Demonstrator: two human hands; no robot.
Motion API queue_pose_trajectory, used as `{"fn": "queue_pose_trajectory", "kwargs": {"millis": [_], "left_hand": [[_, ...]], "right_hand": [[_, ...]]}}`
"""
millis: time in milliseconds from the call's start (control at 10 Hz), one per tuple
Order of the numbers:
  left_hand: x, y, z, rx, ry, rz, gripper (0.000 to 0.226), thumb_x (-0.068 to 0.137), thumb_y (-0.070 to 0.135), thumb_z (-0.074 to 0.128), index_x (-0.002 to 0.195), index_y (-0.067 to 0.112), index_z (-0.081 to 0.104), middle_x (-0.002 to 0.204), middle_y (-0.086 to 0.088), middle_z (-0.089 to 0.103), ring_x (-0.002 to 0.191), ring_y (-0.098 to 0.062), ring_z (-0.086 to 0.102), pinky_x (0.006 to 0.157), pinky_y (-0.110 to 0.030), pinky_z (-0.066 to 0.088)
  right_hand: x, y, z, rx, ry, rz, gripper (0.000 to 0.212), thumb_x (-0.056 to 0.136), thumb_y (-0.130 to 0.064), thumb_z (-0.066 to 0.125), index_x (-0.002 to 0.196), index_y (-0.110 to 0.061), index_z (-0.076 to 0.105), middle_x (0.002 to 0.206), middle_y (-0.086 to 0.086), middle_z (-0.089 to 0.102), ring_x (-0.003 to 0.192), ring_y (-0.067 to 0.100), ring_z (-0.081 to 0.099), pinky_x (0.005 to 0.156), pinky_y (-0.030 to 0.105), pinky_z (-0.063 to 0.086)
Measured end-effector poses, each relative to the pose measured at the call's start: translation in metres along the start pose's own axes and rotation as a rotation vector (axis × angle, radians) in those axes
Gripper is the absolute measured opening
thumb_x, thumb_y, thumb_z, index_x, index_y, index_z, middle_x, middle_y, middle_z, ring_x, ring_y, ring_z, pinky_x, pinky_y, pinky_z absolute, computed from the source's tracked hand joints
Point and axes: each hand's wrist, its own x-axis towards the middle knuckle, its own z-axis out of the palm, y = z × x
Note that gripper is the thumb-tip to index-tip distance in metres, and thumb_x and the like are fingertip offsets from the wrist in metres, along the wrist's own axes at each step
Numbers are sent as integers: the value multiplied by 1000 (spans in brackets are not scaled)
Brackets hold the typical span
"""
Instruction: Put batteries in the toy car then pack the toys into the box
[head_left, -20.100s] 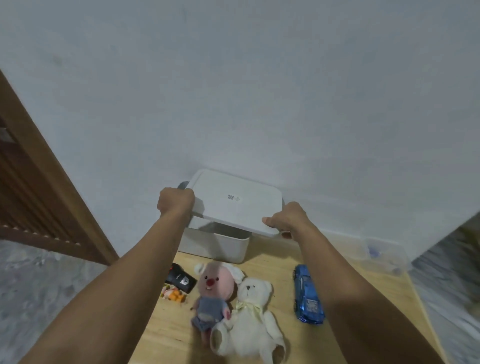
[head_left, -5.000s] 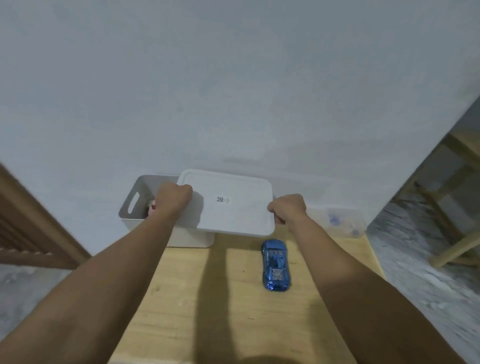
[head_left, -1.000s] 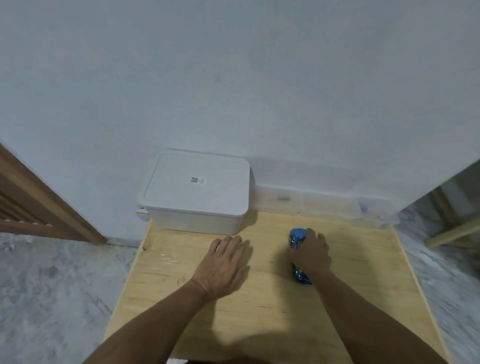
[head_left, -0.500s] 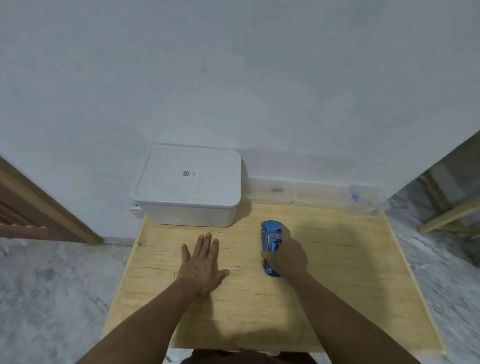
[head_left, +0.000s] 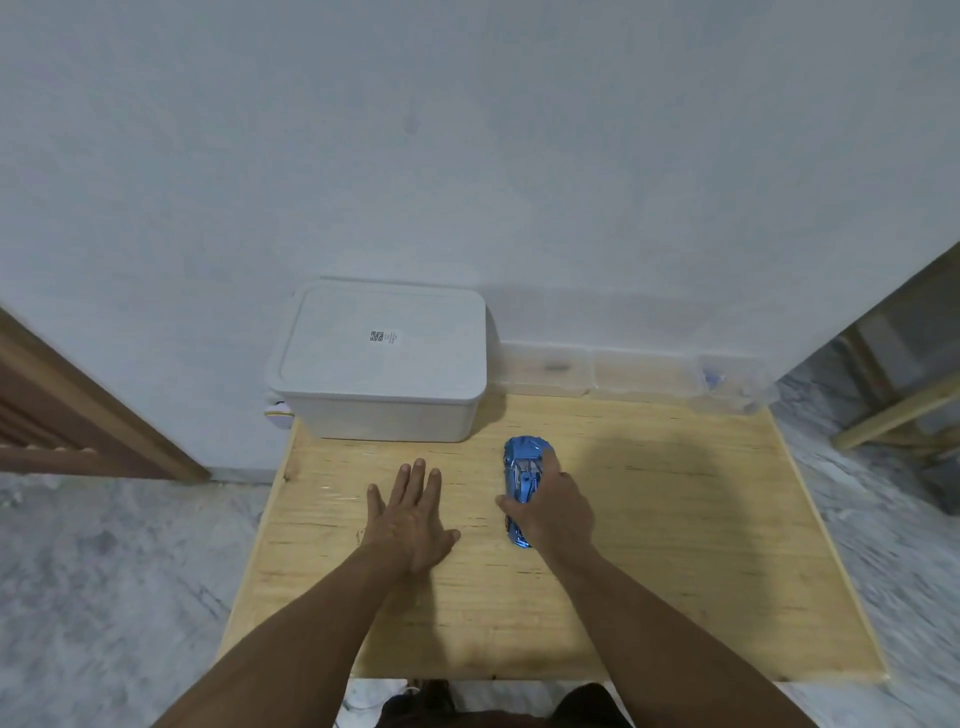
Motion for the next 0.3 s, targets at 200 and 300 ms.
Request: {"fn": "queue_pose_trajectory", "kwargs": {"millis": [200, 300], "left_hand": [[-5, -2, 5, -20, 25, 3, 87, 94, 58, 35, 154, 19, -14, 159, -6, -27, 146, -24, -24, 117, -59, -5], [-5, -3, 6, -15, 22, 15, 86, 94, 57, 35, 154, 19, -13, 159, -6, -26, 146, -24, -24, 118, -59, -5]], "right_hand": [[-4, 3, -4, 108, 14, 40, 96, 61, -69, 72, 132, -21, 29, 106, -1, 61, 88, 19, 61, 69, 31, 47], [-1, 6, -10, 197, 7, 151, 86, 73, -73, 58, 131, -16, 32, 103, 4, 61, 88, 23, 61, 74, 34, 48]]}}
